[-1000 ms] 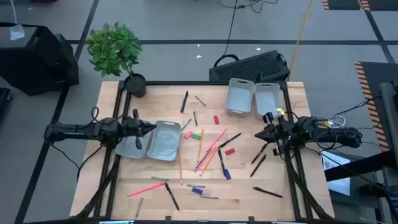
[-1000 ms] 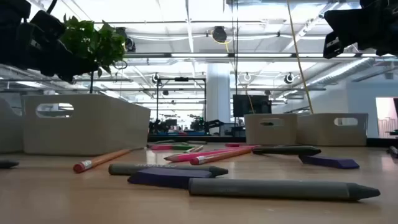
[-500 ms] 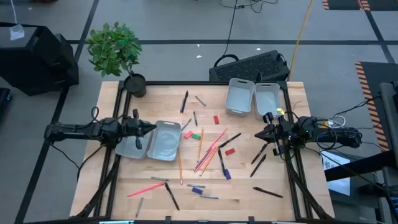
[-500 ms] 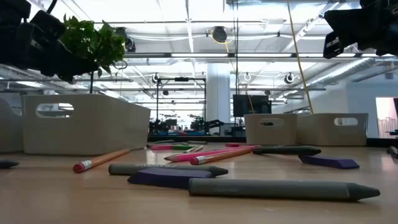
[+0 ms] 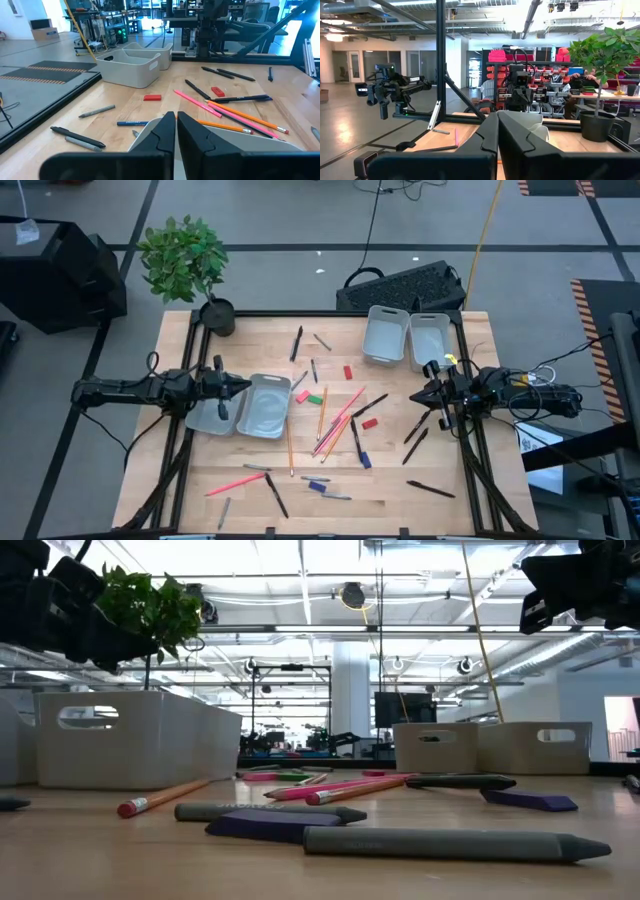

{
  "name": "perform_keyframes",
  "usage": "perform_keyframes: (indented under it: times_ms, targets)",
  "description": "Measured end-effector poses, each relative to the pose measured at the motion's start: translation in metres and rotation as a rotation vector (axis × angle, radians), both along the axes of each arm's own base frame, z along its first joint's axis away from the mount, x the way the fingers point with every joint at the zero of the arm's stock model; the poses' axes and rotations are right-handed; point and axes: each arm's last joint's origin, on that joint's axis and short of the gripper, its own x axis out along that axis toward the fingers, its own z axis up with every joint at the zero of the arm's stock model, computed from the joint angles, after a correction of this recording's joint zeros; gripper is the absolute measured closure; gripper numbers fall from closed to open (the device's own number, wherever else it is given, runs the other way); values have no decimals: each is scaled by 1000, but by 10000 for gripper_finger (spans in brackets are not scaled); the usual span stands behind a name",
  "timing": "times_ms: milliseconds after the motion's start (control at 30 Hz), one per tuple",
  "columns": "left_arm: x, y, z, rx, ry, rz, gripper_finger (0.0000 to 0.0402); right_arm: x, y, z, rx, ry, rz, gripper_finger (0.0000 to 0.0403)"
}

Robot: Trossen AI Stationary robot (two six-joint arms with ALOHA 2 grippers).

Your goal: Sort crayons/erasers/pens/pencils in bins

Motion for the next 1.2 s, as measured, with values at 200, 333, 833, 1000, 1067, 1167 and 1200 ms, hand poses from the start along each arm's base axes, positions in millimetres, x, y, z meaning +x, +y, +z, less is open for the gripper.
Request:
perform_keyframes:
  times_ms: [200, 333, 833, 1000, 1067, 1167, 1200]
  targets:
    - [0, 0, 0, 0, 0, 0, 378, 0, 0, 0, 0, 0, 0, 403]
    - [0, 0, 0, 0, 0, 0, 378, 0, 0, 0, 0, 0, 0, 403]
    - [0, 0, 0, 0, 1, 0, 378, 0, 0, 0, 3, 0, 1, 403]
    - [0, 0, 0, 0, 1, 0, 378, -2, 0, 7, 164, -38, 46, 403]
    - [0, 0, 0, 0, 1, 0, 378, -2, -1, 8, 299, -32, 35, 403]
    - [0, 0, 0, 0, 0, 0, 378, 1, -6, 4, 364, -10, -120, 403]
    - [0, 0, 0, 0, 0, 0, 378, 3, -8, 3, 346, -1, -179, 403]
